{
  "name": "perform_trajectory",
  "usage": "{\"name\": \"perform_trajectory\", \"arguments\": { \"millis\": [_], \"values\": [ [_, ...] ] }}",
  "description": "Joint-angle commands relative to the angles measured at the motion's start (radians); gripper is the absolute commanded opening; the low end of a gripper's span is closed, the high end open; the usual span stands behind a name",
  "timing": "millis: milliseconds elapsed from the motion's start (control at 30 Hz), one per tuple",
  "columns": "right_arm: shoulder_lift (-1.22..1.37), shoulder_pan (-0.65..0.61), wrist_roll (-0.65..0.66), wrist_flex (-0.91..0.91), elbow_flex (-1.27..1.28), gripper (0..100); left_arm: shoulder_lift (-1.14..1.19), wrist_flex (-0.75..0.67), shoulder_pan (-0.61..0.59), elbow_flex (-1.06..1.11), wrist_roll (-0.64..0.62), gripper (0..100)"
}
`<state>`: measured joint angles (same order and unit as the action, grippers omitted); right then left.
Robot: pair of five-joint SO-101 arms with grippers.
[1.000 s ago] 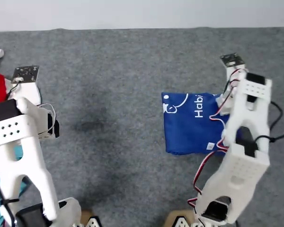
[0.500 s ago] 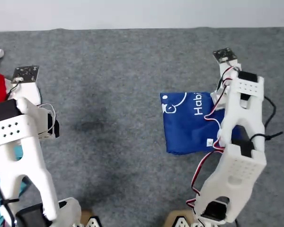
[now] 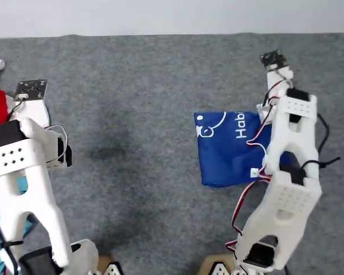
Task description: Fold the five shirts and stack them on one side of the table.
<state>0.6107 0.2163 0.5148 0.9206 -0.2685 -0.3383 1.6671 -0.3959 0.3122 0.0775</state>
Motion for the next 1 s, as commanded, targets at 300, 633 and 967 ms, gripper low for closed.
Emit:
{"name": "perform_trajectory", "arguments": {
  "millis": [300,633,967],
  "values": [
    [-0.179,-0.021,0.003,0.24,-0.21,7.0,-0.034,-0.015,0.008,-0.01,-0.005,14],
    [-0.351,-0.102,-0.152,0.568,-0.21,6.9,-0.034,-0.015,0.006,-0.01,0.002,14],
    [-0.435,-0.131,-0.437,0.855,-0.21,0.8,-0.035,-0.014,-0.054,-0.015,0.046,14]
  ]
}}
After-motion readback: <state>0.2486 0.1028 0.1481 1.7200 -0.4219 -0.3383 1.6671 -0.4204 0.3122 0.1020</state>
